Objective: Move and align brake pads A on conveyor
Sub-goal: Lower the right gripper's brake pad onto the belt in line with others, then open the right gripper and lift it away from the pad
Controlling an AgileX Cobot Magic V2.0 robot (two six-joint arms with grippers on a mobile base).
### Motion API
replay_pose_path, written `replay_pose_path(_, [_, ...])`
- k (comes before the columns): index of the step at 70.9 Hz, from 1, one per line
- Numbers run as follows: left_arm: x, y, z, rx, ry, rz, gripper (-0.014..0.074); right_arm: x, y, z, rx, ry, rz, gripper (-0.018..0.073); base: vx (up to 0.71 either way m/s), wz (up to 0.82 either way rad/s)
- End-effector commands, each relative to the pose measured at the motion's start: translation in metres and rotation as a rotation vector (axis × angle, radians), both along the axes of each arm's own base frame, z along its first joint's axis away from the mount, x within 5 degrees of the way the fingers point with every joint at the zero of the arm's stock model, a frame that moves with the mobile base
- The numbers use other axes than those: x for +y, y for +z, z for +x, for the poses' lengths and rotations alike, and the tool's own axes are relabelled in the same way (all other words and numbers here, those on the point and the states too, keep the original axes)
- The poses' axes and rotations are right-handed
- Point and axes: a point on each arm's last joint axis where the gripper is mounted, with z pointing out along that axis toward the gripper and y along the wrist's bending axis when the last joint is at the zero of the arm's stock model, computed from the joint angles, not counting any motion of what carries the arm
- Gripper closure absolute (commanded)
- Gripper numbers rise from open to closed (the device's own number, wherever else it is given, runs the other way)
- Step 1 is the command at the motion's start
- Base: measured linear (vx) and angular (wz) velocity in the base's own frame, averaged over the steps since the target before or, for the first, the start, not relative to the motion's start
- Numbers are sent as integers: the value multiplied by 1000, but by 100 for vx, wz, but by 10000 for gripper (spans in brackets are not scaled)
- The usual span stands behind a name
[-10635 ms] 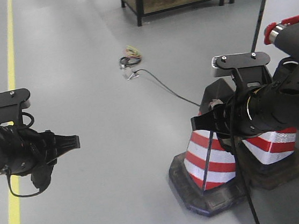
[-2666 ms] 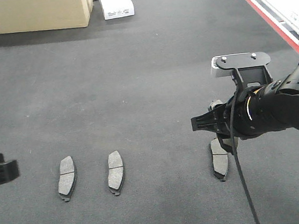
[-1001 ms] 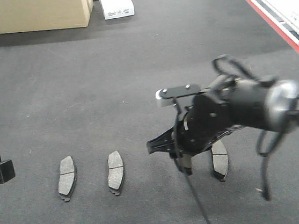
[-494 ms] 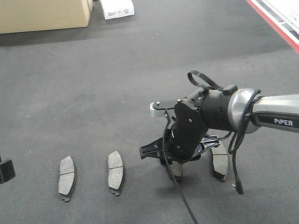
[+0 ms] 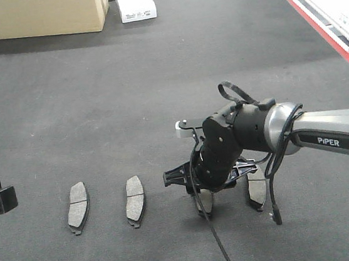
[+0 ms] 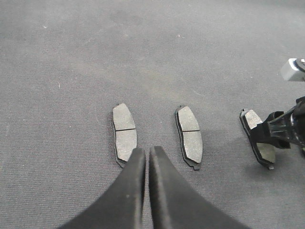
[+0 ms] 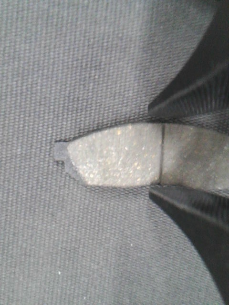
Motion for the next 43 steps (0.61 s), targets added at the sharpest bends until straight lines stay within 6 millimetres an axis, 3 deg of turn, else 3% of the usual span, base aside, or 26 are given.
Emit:
replay_pose_path(1, [-2,11,2,-68,-21,-16,603,-1,41,4,-98,-5,57,199,0,0])
replay_pose_path(20, [-2,11,2,-68,-21,-16,603,-5,73,-2,-155,14,73,228,0,0])
replay_pose_path(36, [-2,11,2,-68,-21,-16,603,-15,109,-11,-261,29,76,468,0,0])
replay_pose_path(43, [-2,11,2,-68,-21,-16,603,-29,124,-22,-330,0,55,575,0,0])
